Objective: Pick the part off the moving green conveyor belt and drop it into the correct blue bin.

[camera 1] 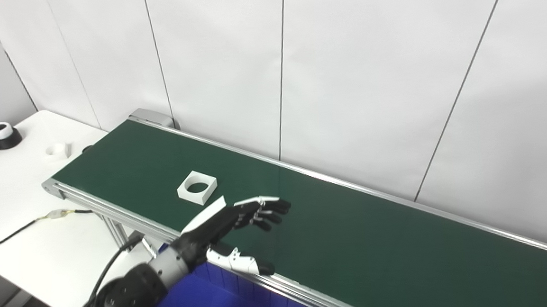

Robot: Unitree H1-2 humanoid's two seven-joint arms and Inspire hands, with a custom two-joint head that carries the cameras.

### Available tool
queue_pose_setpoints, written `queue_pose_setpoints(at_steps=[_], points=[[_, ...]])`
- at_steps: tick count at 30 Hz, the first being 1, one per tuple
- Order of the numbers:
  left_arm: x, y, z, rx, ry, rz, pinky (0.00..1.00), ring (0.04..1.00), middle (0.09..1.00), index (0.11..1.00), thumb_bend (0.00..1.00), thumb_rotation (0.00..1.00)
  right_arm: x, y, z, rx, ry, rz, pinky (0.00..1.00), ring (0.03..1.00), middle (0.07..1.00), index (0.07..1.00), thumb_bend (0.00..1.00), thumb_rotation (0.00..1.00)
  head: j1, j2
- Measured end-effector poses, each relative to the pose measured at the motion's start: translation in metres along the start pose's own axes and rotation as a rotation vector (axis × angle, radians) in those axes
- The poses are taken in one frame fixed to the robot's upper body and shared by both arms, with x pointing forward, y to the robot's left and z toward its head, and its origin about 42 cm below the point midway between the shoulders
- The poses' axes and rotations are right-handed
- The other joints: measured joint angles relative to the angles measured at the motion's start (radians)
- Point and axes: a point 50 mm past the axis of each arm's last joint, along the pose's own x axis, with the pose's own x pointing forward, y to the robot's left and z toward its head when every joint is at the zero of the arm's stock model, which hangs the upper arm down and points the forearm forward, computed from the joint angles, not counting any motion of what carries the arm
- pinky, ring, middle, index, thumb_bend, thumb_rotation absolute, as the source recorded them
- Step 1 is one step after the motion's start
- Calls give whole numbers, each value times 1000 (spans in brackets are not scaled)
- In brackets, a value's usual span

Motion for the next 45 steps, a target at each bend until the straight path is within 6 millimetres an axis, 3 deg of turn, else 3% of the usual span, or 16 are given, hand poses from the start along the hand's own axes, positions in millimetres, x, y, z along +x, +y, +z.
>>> queue_pose_setpoints(at_steps=[5,7,12,17,24,33,38,45], points=[[14,22,4,63,-2,-4,728,802,855,850,798,410,3,6,1,15,-12,-5,637,717,790,887,409,570,-6,-3],[25,23,8,78,-18,-18,719,802,852,847,798,388,-2,5,-6,10,16,-2,637,718,790,884,411,574,-9,-3],[41,30,10,148,-6,-36,748,804,846,834,795,312,-3,-13,-1,-30,-4,-14,641,722,793,882,420,582,-12,0],[50,33,0,170,42,-51,758,812,850,838,782,283,-3,-3,-2,-7,-3,-3,637,719,791,881,413,574,-15,2],[56,52,-5,246,85,-37,755,815,855,846,776,284,4,10,4,22,-32,-3,637,720,790,883,417,573,-18,14],[64,57,-12,249,110,-65,767,819,857,839,779,257,-2,-2,4,-10,-25,-6,644,725,793,882,433,586,-21,25],[63,60,-25,272,167,-100,778,827,862,845,793,273,-2,-3,6,-13,-30,-3,649,729,798,887,427,584,-25,34],[65,68,-37,335,232,-123,818,875,879,856,806,198,-3,-1,9,-10,-36,-5,655,732,798,885,437,587,-21,41]])
